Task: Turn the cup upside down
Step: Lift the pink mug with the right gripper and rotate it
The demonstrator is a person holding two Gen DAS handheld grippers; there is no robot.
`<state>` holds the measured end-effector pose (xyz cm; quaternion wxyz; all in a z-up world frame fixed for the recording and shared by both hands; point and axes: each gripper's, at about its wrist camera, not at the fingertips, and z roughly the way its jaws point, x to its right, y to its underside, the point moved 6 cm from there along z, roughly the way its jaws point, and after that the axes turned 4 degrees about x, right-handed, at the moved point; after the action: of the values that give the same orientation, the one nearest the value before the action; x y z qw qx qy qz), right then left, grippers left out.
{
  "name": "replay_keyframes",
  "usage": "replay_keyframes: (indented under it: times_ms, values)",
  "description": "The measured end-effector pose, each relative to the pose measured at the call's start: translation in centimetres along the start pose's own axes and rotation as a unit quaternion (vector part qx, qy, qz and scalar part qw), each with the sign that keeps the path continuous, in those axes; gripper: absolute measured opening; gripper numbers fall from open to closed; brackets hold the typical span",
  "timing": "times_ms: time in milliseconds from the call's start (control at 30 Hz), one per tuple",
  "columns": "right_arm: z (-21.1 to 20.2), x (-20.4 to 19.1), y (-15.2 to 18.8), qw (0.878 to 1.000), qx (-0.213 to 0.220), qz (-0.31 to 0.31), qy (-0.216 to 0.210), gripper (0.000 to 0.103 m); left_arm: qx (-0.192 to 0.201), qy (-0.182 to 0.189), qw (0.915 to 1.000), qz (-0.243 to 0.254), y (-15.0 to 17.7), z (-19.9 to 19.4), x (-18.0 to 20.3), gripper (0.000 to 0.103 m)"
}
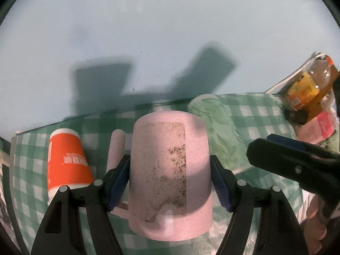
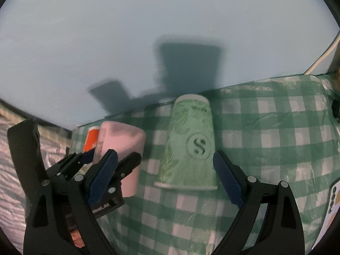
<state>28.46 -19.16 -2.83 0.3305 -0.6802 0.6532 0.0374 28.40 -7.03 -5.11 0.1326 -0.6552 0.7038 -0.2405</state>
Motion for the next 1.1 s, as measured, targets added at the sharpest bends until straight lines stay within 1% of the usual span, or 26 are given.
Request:
replay_keyframes:
  times_ms: [133, 267, 500, 633, 767, 867, 1000, 1100]
  values:
    - [-1.7, -0.8, 0.9, 1.000, 0.011, -0.004, -0.015, 0.092, 0.001, 0.024, 0.9997, -0.006, 1.9, -1.4, 0.6, 0.074]
    - [-2.7, -1.8, 2.6, 0.999, 0.013, -0.021, -0.025, 0.092, -0.001, 0.043, 0.9991, -0.005, 4.9, -2.7, 2.0, 0.074]
    - [-2.3, -1.5, 6.4, 0.999, -0.004, -0.033, -0.020, 0.092, -0.017, 0.050, 0.9986, 0.003, 9.4, -1.9, 3.4, 0.074]
    - [-1.4, -1.0, 8.5, 0.999, -0.023, -0.034, -0.020, 0.092, -0.028, 0.045, 0.9986, 0.006, 11.3, -1.1, 3.7, 0.074]
    - [-0.4, -0.3, 10.0, 0.999, -0.040, -0.031, -0.016, 0.092, -0.037, 0.042, 0.9984, 0.008, 12.4, -0.4, 3.8, 0.074]
    - [0.0, 0.0, 10.8, 0.998, -0.049, -0.029, -0.012, 0.092, -0.033, 0.030, 0.9988, 0.016, 12.4, -0.2, 4.1, 0.074]
    - [0.8, 0.1, 11.4, 0.998, -0.060, -0.021, -0.013, 0.092, -0.034, 0.018, 0.9989, 0.026, 12.6, 0.0, 4.3, 0.074]
    - [0.8, 0.1, 11.3, 0.998, -0.060, -0.010, -0.013, 0.092, -0.041, 0.018, 0.9988, 0.023, 12.5, 0.2, 4.2, 0.074]
